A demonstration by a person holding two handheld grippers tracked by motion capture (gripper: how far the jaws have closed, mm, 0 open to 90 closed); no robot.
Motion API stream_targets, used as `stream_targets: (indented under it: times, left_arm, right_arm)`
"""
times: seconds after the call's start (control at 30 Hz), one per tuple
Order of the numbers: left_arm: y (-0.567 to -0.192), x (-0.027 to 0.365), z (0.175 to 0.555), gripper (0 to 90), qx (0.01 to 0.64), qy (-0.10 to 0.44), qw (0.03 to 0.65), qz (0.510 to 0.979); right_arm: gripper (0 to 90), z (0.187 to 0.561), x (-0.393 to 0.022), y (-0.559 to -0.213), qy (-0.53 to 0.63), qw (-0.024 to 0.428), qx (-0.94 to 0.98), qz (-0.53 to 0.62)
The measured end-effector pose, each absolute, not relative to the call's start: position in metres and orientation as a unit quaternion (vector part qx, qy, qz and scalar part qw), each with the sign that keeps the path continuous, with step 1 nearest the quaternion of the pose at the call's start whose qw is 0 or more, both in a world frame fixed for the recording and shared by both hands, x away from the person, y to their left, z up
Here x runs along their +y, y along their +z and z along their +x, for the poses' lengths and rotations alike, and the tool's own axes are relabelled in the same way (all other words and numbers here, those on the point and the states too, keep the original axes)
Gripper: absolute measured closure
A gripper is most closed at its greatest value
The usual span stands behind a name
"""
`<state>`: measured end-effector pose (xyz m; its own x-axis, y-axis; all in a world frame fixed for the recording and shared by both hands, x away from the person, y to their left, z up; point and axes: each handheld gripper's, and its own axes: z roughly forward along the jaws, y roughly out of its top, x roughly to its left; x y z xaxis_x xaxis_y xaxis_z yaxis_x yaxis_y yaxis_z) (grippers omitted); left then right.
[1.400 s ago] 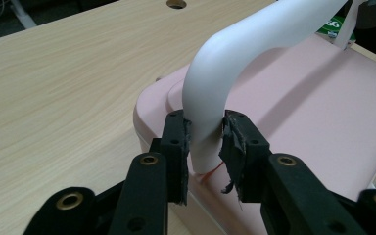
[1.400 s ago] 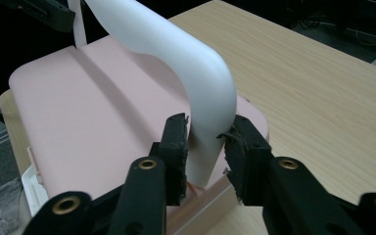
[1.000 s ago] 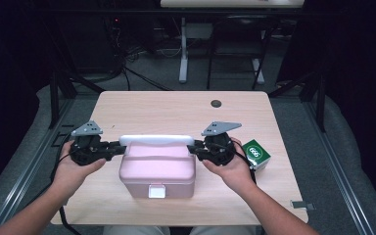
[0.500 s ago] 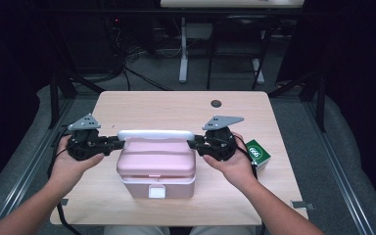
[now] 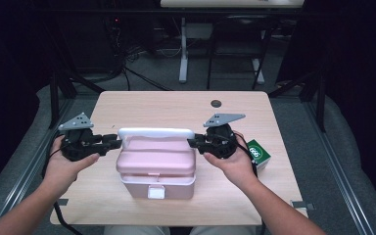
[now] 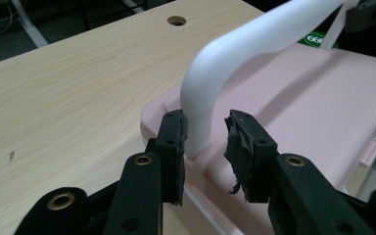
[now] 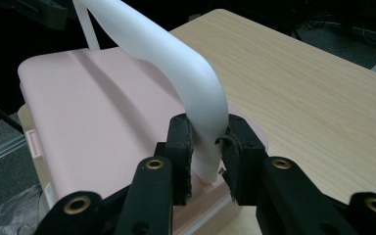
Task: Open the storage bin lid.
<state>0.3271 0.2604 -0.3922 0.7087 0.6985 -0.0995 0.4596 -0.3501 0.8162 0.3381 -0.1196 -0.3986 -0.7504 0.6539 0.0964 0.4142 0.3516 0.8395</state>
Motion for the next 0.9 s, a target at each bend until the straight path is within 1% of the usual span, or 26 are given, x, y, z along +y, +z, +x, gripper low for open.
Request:
stream_targets:
  times: [0.1,0.27,0.6,0.77,0.9]
  left_arm:
    - [-0.392,0.269,0.319,69.5,0.358,0.137,0.444,0.81]
    - [-0.398,0.278,0.307,75.4,0.36,0.129,0.446,0.81]
    - [-0.425,0.275,0.295,88.8,0.349,0.112,0.429,0.825]
    - [-0.43,0.268,0.294,90.0,0.344,0.114,0.417,0.833]
    - [-0.432,0.264,0.296,90.0,0.342,0.102,0.417,0.836]
  right_arm:
    - [74.3,0.339,-0.12,-0.398,0.466,0.128,0.811,0.33]
    - [74.3,0.34,-0.12,-0.396,0.465,0.13,0.811,0.331]
    - [74.2,0.343,-0.119,-0.391,0.463,0.131,0.809,0.338]
    - [74.1,0.344,-0.121,-0.391,0.464,0.13,0.808,0.34]
    - [74.1,0.345,-0.122,-0.39,0.466,0.127,0.806,0.343]
